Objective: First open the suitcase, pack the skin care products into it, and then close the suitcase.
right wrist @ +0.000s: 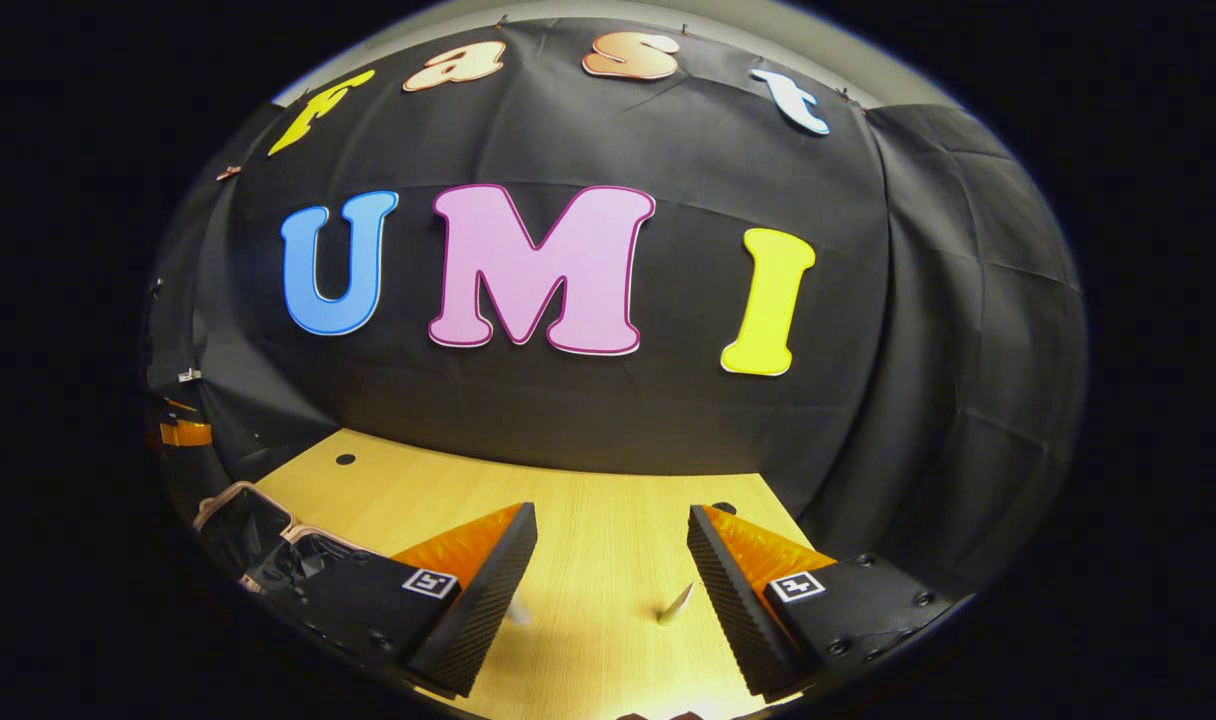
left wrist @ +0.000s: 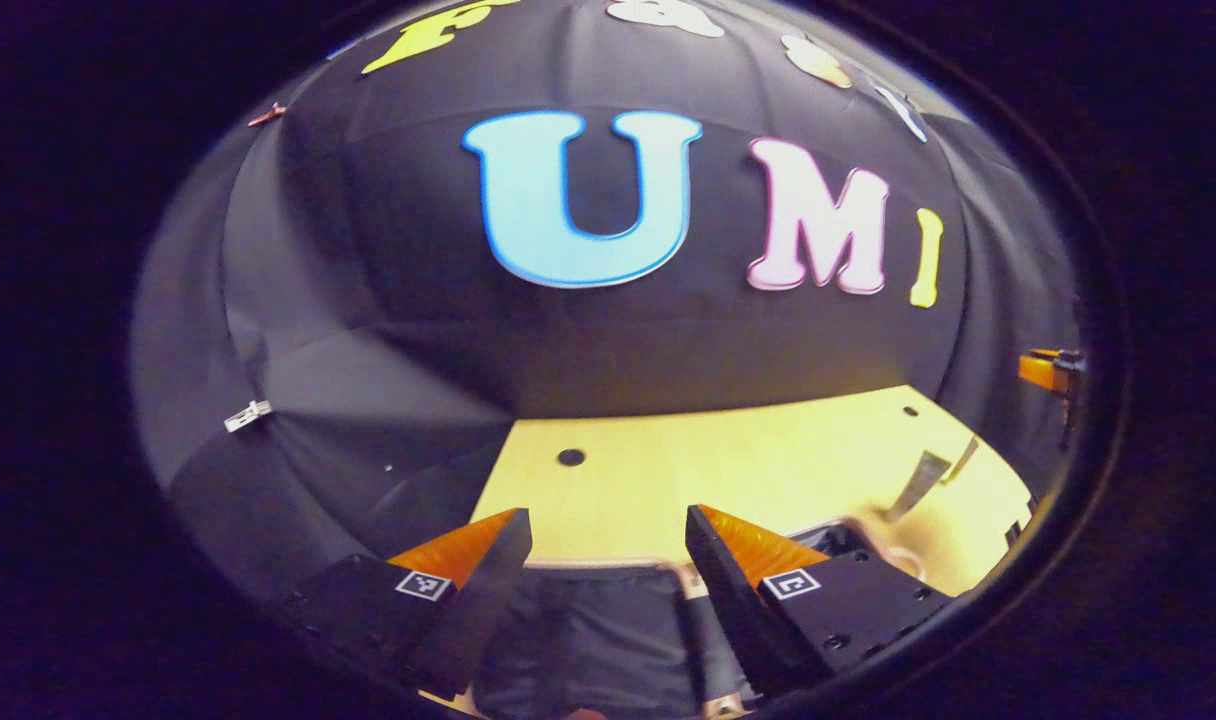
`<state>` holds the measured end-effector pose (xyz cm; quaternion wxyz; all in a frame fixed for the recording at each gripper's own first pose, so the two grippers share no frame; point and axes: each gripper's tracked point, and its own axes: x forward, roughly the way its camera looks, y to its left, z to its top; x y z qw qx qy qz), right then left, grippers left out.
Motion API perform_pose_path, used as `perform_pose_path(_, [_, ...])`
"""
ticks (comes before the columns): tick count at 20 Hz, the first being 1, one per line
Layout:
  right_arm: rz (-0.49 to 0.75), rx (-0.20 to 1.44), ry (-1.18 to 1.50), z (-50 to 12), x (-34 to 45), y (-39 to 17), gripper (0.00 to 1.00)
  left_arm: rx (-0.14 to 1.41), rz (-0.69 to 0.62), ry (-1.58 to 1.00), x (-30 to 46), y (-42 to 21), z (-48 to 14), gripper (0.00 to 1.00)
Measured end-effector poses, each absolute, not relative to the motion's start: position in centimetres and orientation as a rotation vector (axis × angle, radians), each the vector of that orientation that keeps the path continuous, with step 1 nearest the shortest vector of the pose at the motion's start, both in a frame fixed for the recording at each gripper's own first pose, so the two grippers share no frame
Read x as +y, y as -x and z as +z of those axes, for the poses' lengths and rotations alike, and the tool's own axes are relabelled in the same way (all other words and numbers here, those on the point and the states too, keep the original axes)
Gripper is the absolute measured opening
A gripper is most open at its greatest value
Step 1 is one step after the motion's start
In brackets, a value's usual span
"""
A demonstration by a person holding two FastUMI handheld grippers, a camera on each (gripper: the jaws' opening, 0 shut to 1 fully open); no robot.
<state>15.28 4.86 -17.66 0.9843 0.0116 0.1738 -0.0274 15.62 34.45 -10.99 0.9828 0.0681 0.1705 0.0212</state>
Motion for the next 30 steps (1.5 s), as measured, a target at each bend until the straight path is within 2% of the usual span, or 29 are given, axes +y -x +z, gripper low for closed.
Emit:
perform_pose_path(2, [-0.037,0.359,-0.014,-18.1,4.4,-14.9,0.96,0.343,-0.117,-0.087,24.7,-16.6,-10.5,0.97])
perform_pose_path(4, [-0.019,0.351,-0.011,-17.7,3.8,-14.4,0.96,0.387,-0.256,-0.070,16.4,-16.8,-12.7,0.97])
perform_pose_path(8, [0.025,0.359,-0.035,-17.6,2.9,-13.2,0.96,0.517,-0.368,-0.112,6.2,-18.7,-20.6,0.97])
perform_pose_path(14, [0.068,0.403,-0.107,-18.3,-0.1,-11.5,0.96,0.776,-0.321,-0.134,0.9,-23.1,-33.6,0.96])
perform_pose_path(17, [0.052,0.458,-0.074,-21.4,-2.7,-11.2,0.96,0.819,-0.273,-0.134,-0.2,-25.8,-37.2,0.96])
perform_pose_path(22, [0.100,0.563,-0.083,-27.4,-3.4,-11.1,0.97,0.879,-0.208,-0.148,-0.3,-29.0,-41.2,0.96])
perform_pose_path(23, [0.112,0.589,-0.092,-28.7,-3.3,-11.1,0.97,0.883,-0.178,-0.164,0.0,-29.3,-41.3,0.92])
perform_pose_path(25, [0.139,0.641,-0.108,-31.8,-3.0,-11.4,0.97,0.888,-0.193,-0.150,-0.7,-29.7,-41.6,0.53])
perform_pose_path(27, [0.156,0.697,-0.122,-34.8,-3.0,-12.0,0.97,0.906,-0.208,-0.141,-1.1,-27.8,-40.3,0.48])
perform_pose_path(30, [0.162,0.752,-0.105,-39.9,-3.4,-14.1,0.97,0.888,-0.177,-0.104,-1.2,-25.0,-37.1,0.48])
